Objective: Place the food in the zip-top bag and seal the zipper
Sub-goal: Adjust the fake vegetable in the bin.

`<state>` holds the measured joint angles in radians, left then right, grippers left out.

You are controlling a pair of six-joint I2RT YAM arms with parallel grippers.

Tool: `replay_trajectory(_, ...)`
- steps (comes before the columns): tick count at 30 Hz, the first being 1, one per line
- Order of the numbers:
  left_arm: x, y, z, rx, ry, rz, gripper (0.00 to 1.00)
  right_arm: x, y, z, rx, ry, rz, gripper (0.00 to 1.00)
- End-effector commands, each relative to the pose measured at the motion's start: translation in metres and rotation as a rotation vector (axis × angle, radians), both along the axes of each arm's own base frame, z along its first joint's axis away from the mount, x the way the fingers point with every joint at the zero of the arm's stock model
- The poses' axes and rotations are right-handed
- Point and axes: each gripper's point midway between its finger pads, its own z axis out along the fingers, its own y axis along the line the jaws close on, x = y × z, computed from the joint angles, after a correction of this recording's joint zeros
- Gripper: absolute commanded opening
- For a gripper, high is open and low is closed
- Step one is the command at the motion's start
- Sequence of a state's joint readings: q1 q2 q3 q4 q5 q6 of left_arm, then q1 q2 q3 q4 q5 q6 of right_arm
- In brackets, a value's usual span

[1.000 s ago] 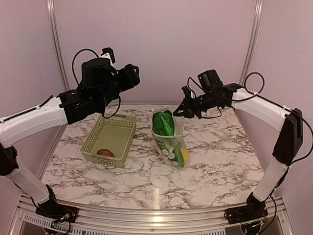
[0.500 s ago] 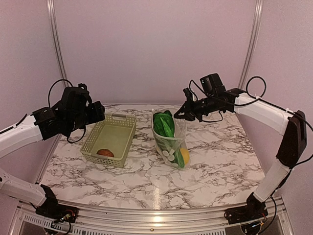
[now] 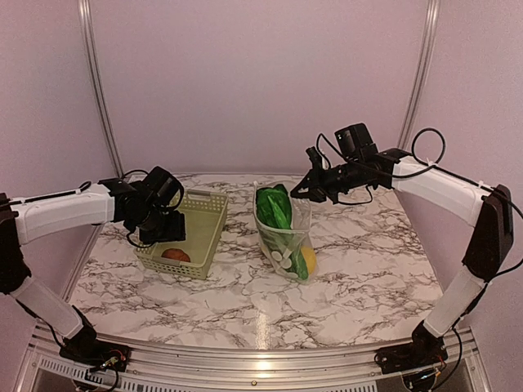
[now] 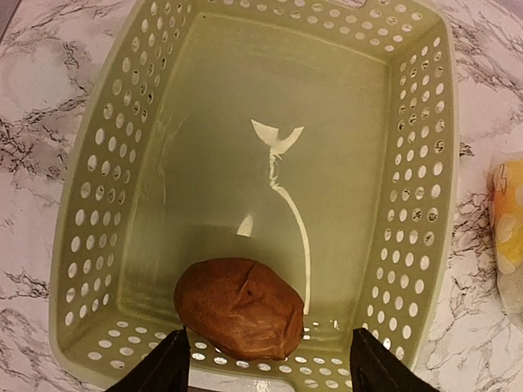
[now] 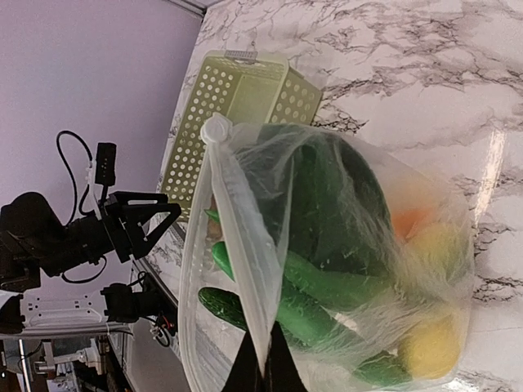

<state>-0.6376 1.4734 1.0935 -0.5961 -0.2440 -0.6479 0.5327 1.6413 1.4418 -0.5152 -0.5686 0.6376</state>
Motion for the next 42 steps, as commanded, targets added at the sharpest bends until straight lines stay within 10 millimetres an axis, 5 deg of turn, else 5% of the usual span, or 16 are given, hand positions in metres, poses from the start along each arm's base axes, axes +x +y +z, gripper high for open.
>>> replay_trajectory(1,-0.011,-0.002,-0.013,-0.011,0.136,-0.002,0.69,-0.003,0.002,0.015,0.027,-0.029,0.010,0.00)
replay_trajectory(26,-0.003,-0.003,-0.075,-0.089,0.412,0.242,0.73,-0.014,-0.005,0.013,0.067,-0.038,-0.009,0.00)
replay_trajectory(36,0.060,-0.039,-0.065,-0.100,0.326,0.124,0.72,-0.016,-0.006,0.003,0.069,-0.021,-0.015,0.00)
replay_trajectory(42,0.105,-0.053,-0.024,-0.070,0.154,-0.002,0.72,-0.014,-0.005,0.003,0.064,-0.010,-0.015,0.00)
